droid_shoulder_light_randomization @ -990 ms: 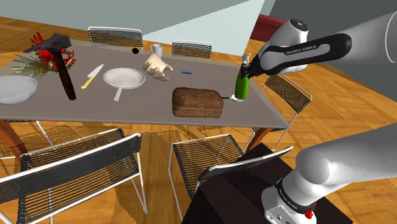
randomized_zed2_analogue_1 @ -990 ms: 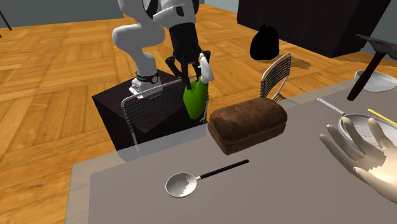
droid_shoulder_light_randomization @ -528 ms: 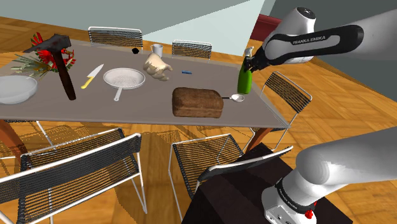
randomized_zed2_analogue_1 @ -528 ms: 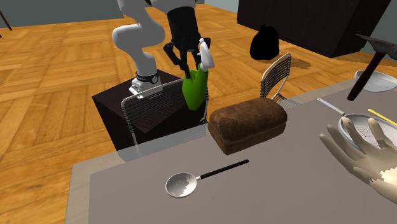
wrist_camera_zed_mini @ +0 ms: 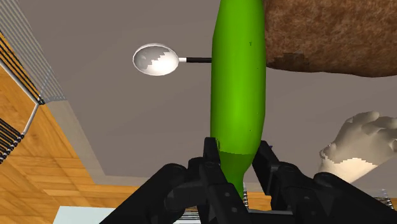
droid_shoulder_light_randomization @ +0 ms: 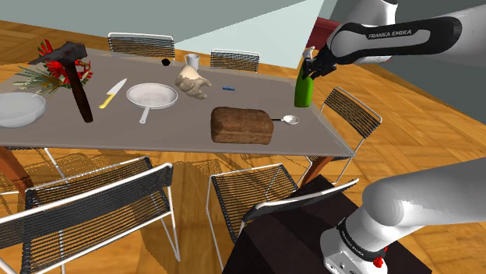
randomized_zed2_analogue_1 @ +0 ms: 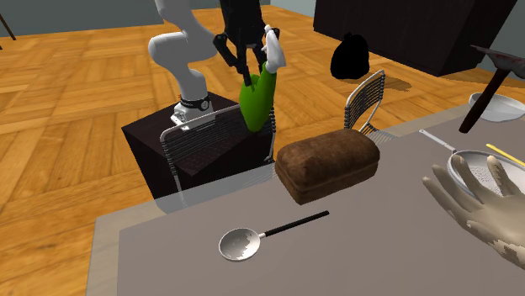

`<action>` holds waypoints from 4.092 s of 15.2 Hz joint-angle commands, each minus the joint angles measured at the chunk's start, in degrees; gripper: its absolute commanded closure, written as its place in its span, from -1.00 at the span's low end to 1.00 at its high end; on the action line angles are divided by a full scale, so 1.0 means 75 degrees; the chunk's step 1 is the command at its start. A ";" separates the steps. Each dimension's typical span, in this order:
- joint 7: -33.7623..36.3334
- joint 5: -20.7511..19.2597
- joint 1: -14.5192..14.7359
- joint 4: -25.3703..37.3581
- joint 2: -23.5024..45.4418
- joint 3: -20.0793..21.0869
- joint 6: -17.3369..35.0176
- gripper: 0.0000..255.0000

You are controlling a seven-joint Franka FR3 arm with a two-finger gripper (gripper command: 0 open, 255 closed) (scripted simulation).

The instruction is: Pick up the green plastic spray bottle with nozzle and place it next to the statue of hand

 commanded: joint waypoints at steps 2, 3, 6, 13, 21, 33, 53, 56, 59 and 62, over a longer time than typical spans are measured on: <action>-0.0018 0.0021 0.0013 0.0262 -0.0054 0.0003 -0.0317 1.00; -0.0027 0.0028 0.0017 0.0352 -0.0070 0.0001 -0.0422 1.00; -0.0055 0.0049 0.0027 0.0631 -0.0106 -0.0004 -0.0737 1.00; -0.0114 0.0088 0.0043 0.1331 -0.0128 -0.0012 -0.1457 1.00; 0.1084 -0.0204 0.0158 0.2018 0.0676 0.0904 -0.1426 1.00; 0.3695 -0.1673 0.0461 0.4062 0.2989 0.2535 -0.1639 1.00; 0.5980 -0.4363 0.3105 1.0177 0.8150 0.2883 -0.3792 1.00; 0.6131 -0.4406 0.3035 0.9796 0.8100 0.2868 -0.3494 1.00; 0.6277 -0.4461 0.2981 0.9461 0.8077 0.2845 -0.3214 1.00; 0.6420 -0.4525 0.2940 0.9164 0.8077 0.2817 -0.2948 1.00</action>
